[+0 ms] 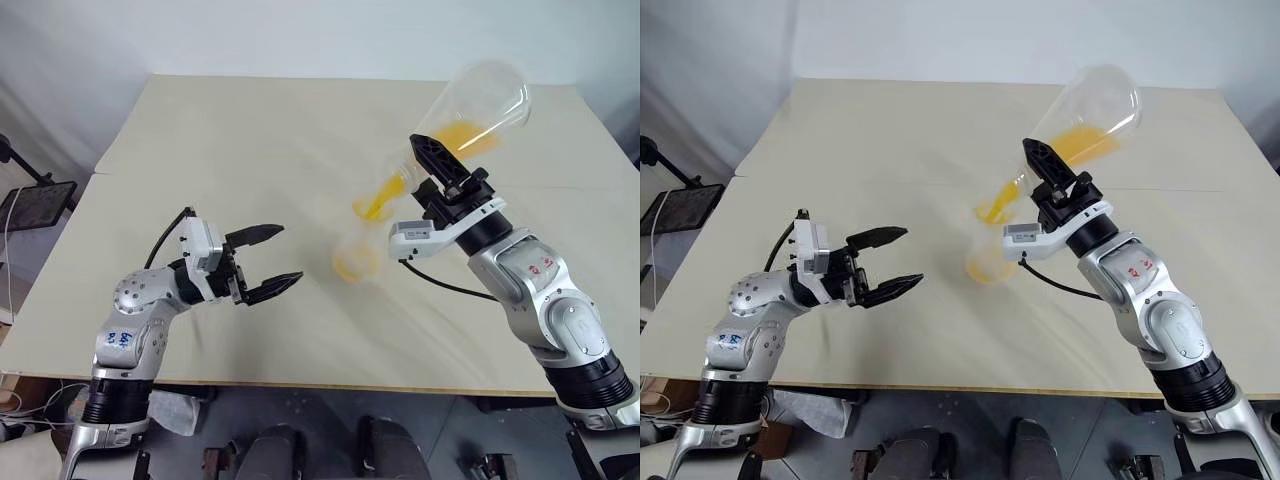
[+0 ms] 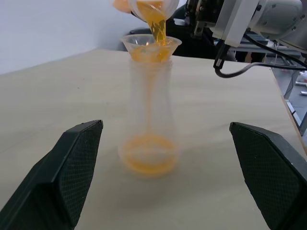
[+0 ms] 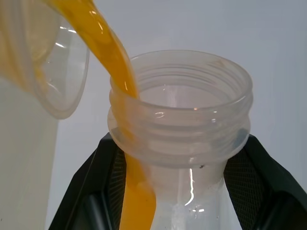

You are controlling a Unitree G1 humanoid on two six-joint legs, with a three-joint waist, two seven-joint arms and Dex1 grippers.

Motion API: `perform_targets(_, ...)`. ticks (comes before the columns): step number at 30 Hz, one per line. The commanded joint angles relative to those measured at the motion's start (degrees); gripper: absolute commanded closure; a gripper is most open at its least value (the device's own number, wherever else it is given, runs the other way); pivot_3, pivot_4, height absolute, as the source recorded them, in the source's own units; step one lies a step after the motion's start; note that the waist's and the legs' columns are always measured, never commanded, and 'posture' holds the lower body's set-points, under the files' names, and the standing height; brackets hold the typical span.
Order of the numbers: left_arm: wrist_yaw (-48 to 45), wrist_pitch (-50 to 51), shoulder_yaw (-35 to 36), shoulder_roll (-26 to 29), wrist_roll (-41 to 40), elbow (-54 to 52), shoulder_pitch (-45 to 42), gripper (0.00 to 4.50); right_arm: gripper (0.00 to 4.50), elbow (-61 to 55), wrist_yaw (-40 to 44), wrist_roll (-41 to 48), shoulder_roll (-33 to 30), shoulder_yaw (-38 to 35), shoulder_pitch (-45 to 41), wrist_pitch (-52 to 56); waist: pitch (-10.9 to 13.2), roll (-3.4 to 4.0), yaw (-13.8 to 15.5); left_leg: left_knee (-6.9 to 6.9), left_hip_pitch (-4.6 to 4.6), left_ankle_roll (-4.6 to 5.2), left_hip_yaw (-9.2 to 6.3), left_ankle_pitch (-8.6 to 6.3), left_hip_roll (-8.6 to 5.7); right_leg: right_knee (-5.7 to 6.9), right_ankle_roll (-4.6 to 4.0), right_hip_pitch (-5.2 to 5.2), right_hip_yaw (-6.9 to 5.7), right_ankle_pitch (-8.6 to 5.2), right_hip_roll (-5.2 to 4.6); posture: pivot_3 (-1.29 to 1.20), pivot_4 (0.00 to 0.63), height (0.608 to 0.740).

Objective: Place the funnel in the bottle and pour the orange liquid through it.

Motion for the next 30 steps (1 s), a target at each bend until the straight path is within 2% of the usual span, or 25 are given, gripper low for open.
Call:
perform_targets(1, 0.5, -0.5, 0.9, -0.1, -1.3, -2.3, 0.0, 0.0, 2.09, -1.2, -1.7, -1.0, -0.3, -2.7, -0.7, -0.2, 0.0, 0.0, 0.0, 0.0, 0.0, 0.0, 0.0, 0.0, 0.0, 0.0, 0.0, 0.0, 0.0, 0.0, 0.0, 0.0, 0.15, 0.74)
perform_targets(15, 1.4, -0.7, 0.7, -0.4, -1.1, -2.6, 0.2, 0.0, 2.09, 0.0, -2.3, -0.4, -0.4, -3.3, -1.0, -0.9, 0.0, 0.0, 0.0, 0.0, 0.0, 0.0, 0.0, 0.0, 0.0, -0.01, 0.0, 0.0, 0.0, 0.0, 0.0, 0.0, 0.15, 0.74)
perform_targets(19, 1.4, -0.8, 0.7, -0.1, -1.0, -2.9, 0.5, 0.0, 2.09, 0.6, -1.4, 2.3, 0.7, -4.5, -0.4, 0.3, 0.0, 0.0, 0.0, 0.0, 0.0, 0.0, 0.0, 0.0, 0.0, -0.01, 0.0, 0.0, 0.01, 0.0, 0.0, 0.0, 0.15, 0.74)
perform_targets(30, 1.0, -0.4, 1.1, 0.8, -1.4, -3.1, 0.8, 0.0, 2.09, -0.2, -2.4, -0.2, 0.2, -4.7, 0.7, -0.9, 0.0, 0.0, 0.0, 0.0, 0.01, -0.01, -0.01, 0.0, 0.01, -0.01, 0.0, 0.01, 0.01, 0.0, 0.0, 0.0, 0.15, 0.74)
